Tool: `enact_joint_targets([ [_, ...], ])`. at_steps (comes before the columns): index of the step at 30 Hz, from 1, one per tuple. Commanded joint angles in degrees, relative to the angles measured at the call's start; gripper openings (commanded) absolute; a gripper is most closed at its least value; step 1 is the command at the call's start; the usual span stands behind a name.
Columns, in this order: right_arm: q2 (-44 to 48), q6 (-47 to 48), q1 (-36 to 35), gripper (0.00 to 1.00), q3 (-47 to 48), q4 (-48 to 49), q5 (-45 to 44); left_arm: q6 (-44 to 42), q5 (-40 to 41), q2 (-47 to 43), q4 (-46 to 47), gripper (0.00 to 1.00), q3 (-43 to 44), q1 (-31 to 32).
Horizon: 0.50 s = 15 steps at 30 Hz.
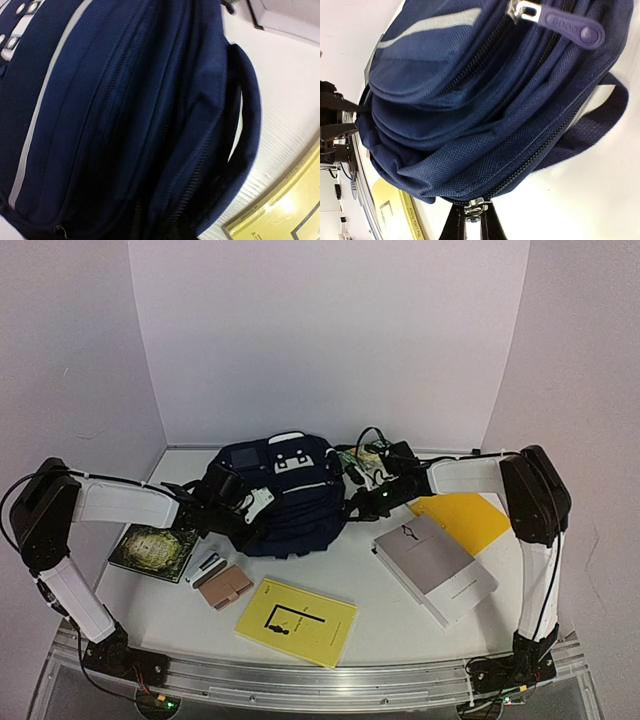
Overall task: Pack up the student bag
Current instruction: Unzip the student bag at the center of the board.
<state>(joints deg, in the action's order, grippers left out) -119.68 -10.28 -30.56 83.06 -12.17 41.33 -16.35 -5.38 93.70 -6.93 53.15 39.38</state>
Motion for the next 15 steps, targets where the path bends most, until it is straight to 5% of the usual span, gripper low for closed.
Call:
enact_joint_targets([
  [1, -0.6, -1.3, -2.6, 0.0, 1.6, -4.2, 1.0, 0.9, 5.0, -4.1, -1.9, 0.39, 0.9, 0.5],
  [7, -1.0, -2.5, -5.6, 0.0, 3.2, -4.2, 1.3, 1.5, 2.8, -4.4, -1.3, 0.78, 4.0, 4.9],
  [12, -0.8, -3.2, -6.0, 0.0, 3.3, -4.2, 2.0, 1.0, 0.7, 0.7, -0.1, 0.82, 8.2, 5.4],
  [15, -0.4, -3.4, -6.2, 0.0, 3.3, -4.2, 2.3, 0.2, 0.2, 6.4, -0.4, 0.76, 11.5, 5.4],
])
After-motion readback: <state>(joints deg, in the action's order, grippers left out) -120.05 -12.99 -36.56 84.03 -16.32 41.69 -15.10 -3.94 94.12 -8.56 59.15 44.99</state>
